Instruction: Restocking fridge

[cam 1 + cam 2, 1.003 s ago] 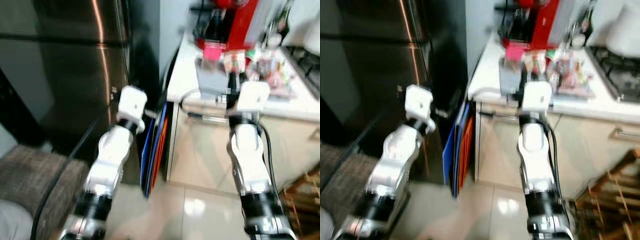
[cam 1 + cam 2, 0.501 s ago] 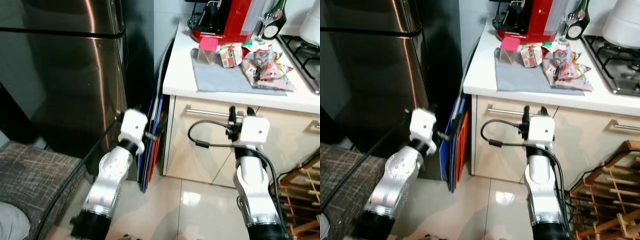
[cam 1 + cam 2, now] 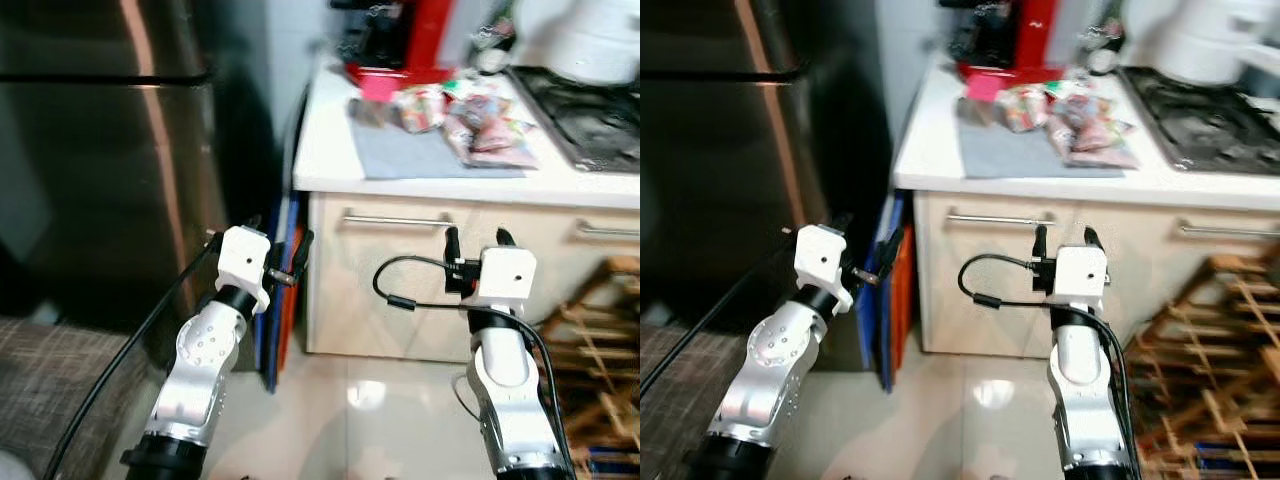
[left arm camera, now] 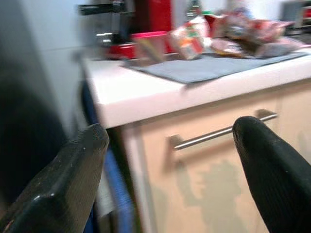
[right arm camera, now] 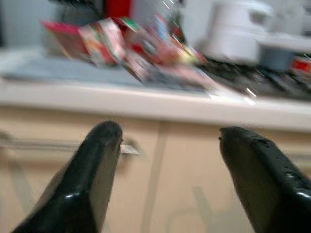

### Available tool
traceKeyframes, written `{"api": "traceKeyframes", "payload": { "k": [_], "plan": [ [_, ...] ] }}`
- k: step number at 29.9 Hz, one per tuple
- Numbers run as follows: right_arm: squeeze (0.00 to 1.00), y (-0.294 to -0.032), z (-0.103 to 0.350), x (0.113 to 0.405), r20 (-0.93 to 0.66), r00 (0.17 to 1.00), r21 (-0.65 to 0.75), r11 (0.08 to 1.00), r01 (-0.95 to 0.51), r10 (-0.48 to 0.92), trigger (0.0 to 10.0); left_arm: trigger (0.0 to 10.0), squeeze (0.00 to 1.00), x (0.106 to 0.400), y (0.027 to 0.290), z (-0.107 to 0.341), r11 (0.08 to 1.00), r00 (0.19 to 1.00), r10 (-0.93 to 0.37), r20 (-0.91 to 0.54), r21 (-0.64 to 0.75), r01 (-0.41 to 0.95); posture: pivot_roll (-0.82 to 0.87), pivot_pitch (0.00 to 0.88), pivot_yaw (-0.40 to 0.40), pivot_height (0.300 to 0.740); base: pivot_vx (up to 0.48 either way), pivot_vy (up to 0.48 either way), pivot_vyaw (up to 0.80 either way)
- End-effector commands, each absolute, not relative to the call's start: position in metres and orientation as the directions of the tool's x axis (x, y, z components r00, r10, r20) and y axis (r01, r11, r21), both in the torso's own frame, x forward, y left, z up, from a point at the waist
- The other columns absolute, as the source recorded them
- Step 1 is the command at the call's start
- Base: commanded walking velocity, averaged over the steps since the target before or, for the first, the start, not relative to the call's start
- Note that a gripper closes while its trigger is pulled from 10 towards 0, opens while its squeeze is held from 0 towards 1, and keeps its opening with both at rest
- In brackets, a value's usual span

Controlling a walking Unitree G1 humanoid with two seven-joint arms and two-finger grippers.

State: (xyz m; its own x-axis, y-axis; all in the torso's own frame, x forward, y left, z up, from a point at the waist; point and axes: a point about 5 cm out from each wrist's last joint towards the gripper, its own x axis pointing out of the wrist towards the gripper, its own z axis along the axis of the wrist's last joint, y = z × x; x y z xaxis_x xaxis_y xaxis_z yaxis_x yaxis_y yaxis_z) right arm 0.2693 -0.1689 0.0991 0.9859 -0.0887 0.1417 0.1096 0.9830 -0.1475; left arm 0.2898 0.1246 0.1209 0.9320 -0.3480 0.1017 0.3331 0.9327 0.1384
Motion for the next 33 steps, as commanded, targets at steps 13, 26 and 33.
{"api": "traceKeyframes", "payload": {
  "k": [13,26,33],
  "plan": [
    [0.0,-0.162,0.108,0.286,0.161,0.985,-0.141,0.986,0.086,-0.063,10.0,10.0,0.0,0.295,0.117,0.137,0.95,0.94,-0.308,0.15,0.096,0.296,-0.04,0.0,0.039,0.74,0.0,0.0,0.0],
    [0.0,-0.168,0.128,0.306,0.231,0.969,-0.153,0.981,0.121,-0.083,10.0,10.0,0.0,0.302,0.089,0.155,0.93,0.897,-0.367,0.247,0.102,0.353,-0.07,0.0,0.018,0.74,0.291,0.0,0.0],
    [0.0,-0.164,0.131,0.31,0.242,0.968,-0.146,0.983,0.107,-0.07,10.0,10.0,0.0,0.309,0.09,0.166,0.929,0.886,-0.37,0.281,0.129,0.347,-0.06,0.0,0.014,0.74,0.474,0.0,0.0]
  ]
}}
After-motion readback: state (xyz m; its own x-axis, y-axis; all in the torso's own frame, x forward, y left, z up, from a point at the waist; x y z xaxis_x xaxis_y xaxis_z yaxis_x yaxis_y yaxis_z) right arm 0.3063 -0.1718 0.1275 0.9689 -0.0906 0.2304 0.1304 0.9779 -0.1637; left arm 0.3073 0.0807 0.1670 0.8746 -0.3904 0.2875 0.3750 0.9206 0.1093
